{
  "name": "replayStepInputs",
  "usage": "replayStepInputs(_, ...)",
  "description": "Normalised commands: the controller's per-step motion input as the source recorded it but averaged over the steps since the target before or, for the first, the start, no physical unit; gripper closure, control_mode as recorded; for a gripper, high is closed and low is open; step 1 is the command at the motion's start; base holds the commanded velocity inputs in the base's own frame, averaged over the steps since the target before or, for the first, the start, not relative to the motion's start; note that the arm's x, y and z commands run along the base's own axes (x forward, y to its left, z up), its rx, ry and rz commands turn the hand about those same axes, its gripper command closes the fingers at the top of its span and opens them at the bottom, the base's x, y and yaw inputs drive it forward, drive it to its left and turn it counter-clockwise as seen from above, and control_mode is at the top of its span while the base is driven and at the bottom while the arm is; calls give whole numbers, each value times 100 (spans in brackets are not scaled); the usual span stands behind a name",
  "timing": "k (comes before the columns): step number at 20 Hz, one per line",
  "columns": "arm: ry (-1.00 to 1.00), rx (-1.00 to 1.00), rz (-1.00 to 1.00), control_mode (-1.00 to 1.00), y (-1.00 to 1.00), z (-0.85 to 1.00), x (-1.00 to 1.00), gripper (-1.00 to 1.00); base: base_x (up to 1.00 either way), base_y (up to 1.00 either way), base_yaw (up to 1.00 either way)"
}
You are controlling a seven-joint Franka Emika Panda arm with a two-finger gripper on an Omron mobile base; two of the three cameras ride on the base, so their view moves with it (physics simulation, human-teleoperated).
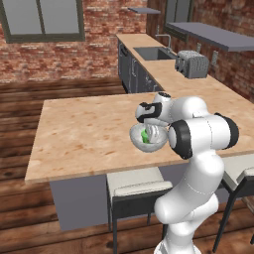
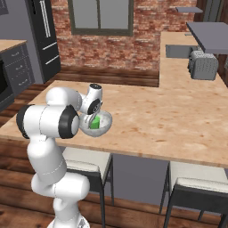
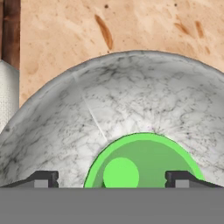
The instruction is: Place the cup inside the bowl on the dining table and move the bowl to any counter.
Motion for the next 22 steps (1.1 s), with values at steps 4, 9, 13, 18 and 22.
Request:
replayStepInputs(4, 0, 0, -1, -100, -19, 8, -5, -100, 0, 0, 0)
replayStepInputs(9, 0, 0, -1, -100, -10, 21, 0, -100, 0, 0, 0)
replayStepInputs(13, 0, 0, -1, -100, 0, 30, 0, -100, 0, 0, 0)
replayStepInputs(18, 0, 0, -2, -100, 0, 26, 0, -100, 0, 0, 0)
replayStepInputs(22, 0, 0, -15, -100, -1, 12, -2, -100, 0, 0, 0)
